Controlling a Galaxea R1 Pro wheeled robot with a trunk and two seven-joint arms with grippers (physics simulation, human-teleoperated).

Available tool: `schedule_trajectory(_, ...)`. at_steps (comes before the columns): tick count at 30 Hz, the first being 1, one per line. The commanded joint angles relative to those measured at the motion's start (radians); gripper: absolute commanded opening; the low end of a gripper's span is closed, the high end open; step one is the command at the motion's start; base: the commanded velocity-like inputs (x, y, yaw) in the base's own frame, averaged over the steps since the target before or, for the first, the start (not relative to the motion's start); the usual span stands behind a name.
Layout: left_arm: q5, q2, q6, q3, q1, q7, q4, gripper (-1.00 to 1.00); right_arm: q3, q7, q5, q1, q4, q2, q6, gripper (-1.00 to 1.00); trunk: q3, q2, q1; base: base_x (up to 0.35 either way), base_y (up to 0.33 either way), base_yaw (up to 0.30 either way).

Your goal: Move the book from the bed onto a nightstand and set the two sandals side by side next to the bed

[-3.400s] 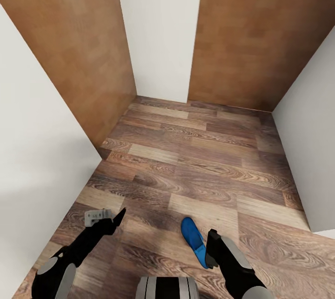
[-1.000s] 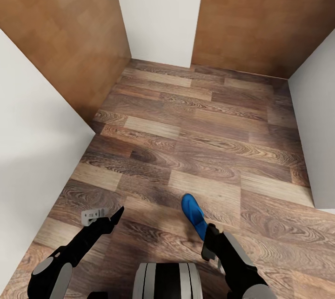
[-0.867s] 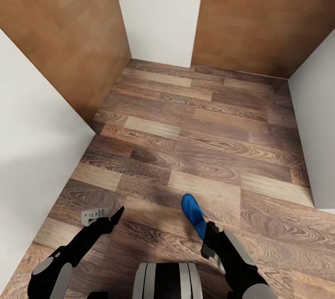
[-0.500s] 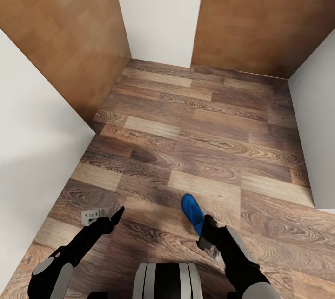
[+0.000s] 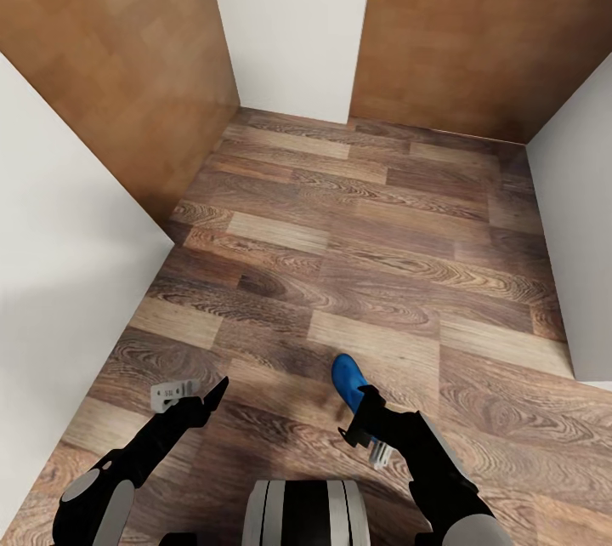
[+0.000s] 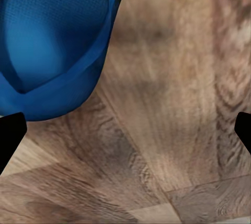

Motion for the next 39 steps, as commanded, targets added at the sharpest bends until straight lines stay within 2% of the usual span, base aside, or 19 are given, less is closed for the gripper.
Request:
schedule_trajectory(1, 0.01, 0.0, 0.009, 0.002, 0.0, -0.003, -0.001, 1.0, 0.002, 0.0, -0.01, 0.0, -0.001, 0.0, -0.01, 1.0, -0.001, 0.0, 0.0, 0.0, 0.0, 0.0)
schedule_trajectory(20, 0.011, 0.0, 0.009, 0.002, 0.001, -0.003, -0.001, 1.0, -0.005, 0.014, -0.011, 0.0, -0.005, -0.003, -0.01, 1.0, -0.001, 0.0, 0.0, 0.0, 0.0, 0.0)
schedule_trajectory(30, 0.011, -0.001, 0.009, 0.002, 0.001, -0.003, -0.001, 1.0, -0.013, 0.015, -0.012, 0.001, -0.056, -0.005, -0.009, 1.0, -0.001, 0.0, 0.0, 0.0, 0.0, 0.0)
schedule_trajectory(32, 0.012, -0.001, 0.009, 0.002, 0.001, -0.003, -0.001, 1.0, -0.033, 0.014, -0.012, 0.001, -0.061, -0.006, -0.008, 1.0, -0.001, 0.0, 0.0, 0.0, 0.0, 0.0)
schedule_trajectory(35, 0.012, 0.0, 0.01, 0.002, 0.001, -0.003, -0.001, 1.0, -0.129, 0.013, -0.012, 0.001, -0.115, -0.005, 0.006, 1.0, -0.001, 0.0, 0.0, 0.0, 0.0, 0.0)
schedule_trajectory(39, 0.013, 0.0, 0.011, 0.002, 0.001, -0.003, -0.001, 1.0, -0.168, 0.011, -0.012, 0.003, -0.183, -0.005, 0.017, 1.0, -0.001, 0.0, 0.0, 0.0, 0.0, 0.0)
